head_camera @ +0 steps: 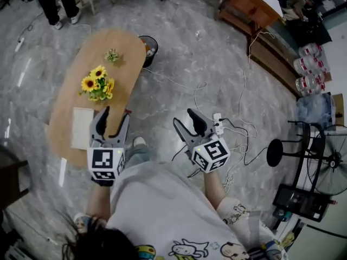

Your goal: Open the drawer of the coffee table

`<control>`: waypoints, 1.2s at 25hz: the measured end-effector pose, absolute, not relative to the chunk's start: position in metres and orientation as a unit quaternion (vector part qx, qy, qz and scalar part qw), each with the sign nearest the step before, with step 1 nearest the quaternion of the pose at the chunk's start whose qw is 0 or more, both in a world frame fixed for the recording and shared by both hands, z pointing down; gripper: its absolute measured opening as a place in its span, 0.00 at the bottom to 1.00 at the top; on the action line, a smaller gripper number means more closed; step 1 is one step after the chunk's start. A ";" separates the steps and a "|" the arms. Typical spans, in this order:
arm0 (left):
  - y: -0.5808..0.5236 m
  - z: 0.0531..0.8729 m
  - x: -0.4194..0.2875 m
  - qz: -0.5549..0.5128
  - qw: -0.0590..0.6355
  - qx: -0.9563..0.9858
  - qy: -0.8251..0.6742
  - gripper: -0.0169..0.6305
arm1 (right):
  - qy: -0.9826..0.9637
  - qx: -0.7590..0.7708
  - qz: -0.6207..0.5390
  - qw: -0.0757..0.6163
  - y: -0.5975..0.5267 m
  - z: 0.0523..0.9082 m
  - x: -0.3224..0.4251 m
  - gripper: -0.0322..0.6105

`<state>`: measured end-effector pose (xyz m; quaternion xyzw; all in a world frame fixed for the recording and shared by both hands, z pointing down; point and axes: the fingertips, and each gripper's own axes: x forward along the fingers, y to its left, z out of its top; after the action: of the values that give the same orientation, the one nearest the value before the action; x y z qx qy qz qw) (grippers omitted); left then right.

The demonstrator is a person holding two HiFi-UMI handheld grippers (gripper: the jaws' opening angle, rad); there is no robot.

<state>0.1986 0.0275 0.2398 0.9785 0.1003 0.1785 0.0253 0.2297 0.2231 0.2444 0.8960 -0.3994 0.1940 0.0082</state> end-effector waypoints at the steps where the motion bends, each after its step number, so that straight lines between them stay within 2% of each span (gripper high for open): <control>1: 0.018 0.240 0.199 0.179 0.026 0.979 0.089 0.37 | -0.410 0.892 0.193 0.011 0.214 0.244 0.236 0.36; 13: -0.062 0.245 0.169 0.187 0.054 0.977 -0.083 0.37 | -0.551 0.811 0.192 0.043 0.108 0.247 0.286 0.36; 22: -0.091 0.235 0.130 0.167 0.090 0.931 -0.312 0.37 | -0.710 0.672 0.190 0.091 0.047 0.246 0.314 0.36; 30: -0.063 0.244 0.055 0.166 0.129 0.864 -0.458 0.37 | -0.817 0.529 0.185 0.137 0.012 0.255 0.272 0.36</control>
<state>0.0549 -0.0625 0.2443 0.8638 -0.4580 0.1658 0.1287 0.2724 0.0124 0.2547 0.5287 -0.8170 0.1851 0.1368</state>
